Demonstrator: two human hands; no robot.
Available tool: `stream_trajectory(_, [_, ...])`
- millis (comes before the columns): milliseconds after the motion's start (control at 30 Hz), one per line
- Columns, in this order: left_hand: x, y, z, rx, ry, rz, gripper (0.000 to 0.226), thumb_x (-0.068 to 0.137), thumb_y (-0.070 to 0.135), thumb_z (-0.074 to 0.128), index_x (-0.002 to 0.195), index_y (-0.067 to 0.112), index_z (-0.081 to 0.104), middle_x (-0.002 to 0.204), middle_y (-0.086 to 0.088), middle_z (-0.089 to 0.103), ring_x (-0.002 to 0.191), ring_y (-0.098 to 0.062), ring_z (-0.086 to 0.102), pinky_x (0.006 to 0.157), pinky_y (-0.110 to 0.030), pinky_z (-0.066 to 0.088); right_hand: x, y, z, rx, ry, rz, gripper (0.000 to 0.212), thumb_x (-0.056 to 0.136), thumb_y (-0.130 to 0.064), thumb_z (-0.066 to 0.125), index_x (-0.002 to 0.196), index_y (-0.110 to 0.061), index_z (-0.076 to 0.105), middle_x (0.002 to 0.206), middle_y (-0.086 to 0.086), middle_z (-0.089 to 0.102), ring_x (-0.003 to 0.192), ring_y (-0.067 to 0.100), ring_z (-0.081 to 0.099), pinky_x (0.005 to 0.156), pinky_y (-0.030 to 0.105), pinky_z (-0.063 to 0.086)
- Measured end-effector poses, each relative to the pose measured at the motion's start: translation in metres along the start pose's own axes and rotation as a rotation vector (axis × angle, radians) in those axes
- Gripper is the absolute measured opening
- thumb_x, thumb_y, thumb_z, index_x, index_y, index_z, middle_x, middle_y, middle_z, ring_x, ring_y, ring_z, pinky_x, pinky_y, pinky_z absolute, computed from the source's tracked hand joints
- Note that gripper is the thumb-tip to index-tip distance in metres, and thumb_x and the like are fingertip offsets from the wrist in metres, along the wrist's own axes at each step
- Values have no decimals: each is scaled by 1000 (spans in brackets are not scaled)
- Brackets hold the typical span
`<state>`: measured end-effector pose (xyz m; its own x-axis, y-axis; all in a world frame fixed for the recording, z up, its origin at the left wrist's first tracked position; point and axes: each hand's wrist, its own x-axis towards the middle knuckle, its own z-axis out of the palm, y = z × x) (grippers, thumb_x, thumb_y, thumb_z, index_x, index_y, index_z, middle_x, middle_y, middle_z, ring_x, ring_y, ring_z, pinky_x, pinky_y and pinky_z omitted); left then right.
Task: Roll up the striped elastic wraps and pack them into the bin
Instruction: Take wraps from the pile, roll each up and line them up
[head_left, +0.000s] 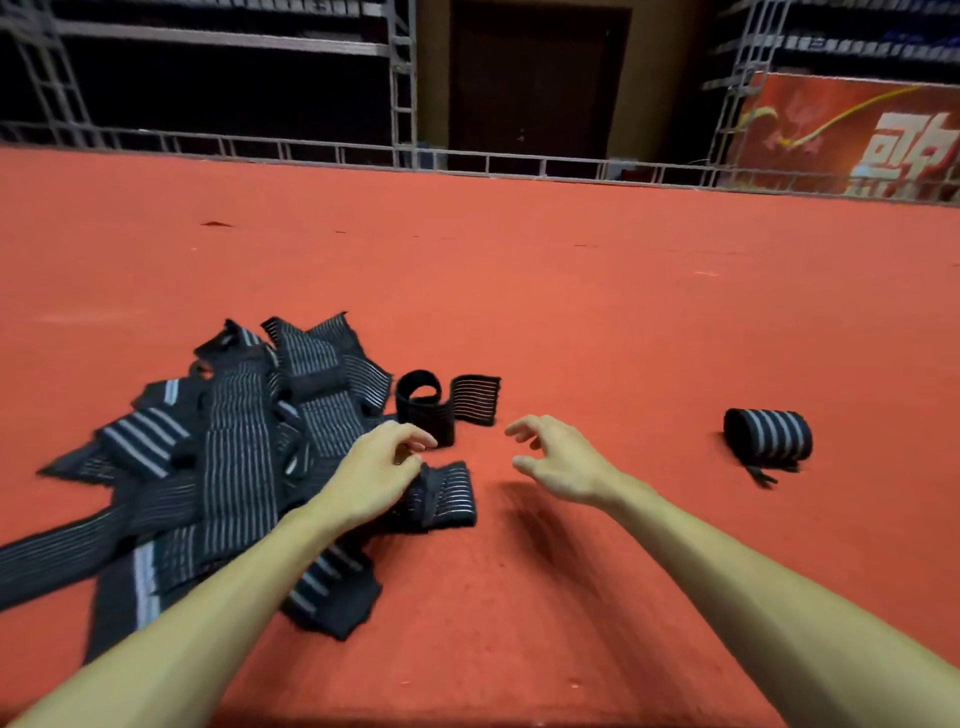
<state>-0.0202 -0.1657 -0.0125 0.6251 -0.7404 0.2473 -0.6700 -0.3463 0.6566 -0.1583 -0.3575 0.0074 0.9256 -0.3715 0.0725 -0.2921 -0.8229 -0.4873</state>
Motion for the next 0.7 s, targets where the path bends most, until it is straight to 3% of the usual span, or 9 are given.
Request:
stream_trajectory(133, [-7, -44, -8, 99, 67, -6, 26, 85, 5, 58, 102, 22, 67, 100, 8, 59, 101, -9, 54, 99, -31, 41, 30, -29, 13, -53, -16, -73, 39, 89, -12, 61, 128, -10, 54, 128, 8, 54, 116, 19, 51, 86, 10, 28])
stream_trajectory(233, [-13, -62, 6, 49, 139, -47, 23, 83, 10, 60, 101, 21, 68, 101, 11, 55, 103, -10, 51, 101, -37, 39, 54, -42, 21, -93, 44, -140, 39, 87, -11, 62, 126, -8, 56, 133, 10, 50, 126, 21, 41, 99, 14, 24])
stream_trajectory(333, [-14, -68, 19, 107, 205, -38, 19, 87, 22, 58, 103, 26, 66, 103, 16, 51, 105, -8, 47, 96, -28, 33, 78, -46, 34, -156, 143, -196, 40, 85, -18, 65, 123, -8, 57, 138, 9, 46, 133, 24, 33, 110, 25, 21])
stream_trajectory(467, [-11, -72, 20, 113, 232, -39, 16, 90, 24, 57, 104, 27, 64, 106, 15, 54, 105, -5, 45, 91, -22, 28, 98, -46, 51, -354, 100, -227, 35, 86, -32, 64, 117, -17, 61, 118, 3, 60, 124, 20, 47, 116, 41, 10])
stream_trajectory(567, [-12, -73, 20, 154, 222, -14, 18, 90, 26, 56, 105, 27, 63, 106, 15, 53, 106, -7, 45, 93, -24, 29, 95, -40, 50, -453, 154, -261, 15, 88, -24, 57, 98, -17, 65, 102, 3, 68, 111, 20, 57, 117, 36, 0])
stream_trajectory(633, [-12, -74, 21, 199, 186, -15, 20, 91, 25, 55, 109, 27, 63, 107, 14, 50, 108, -9, 44, 96, -27, 31, 83, -33, 41, -510, 143, -290, 10, 87, -22, 56, 92, -16, 63, 96, 5, 69, 106, 21, 60, 117, 36, 3])
stream_trajectory(700, [-11, -71, 21, 228, 147, -41, 22, 91, 22, 55, 112, 27, 63, 107, 15, 46, 109, -10, 42, 98, -27, 30, 65, -22, 30, -516, 77, -319, 6, 87, -21, 55, 90, -18, 60, 94, 4, 68, 103, 22, 60, 113, 37, 17])
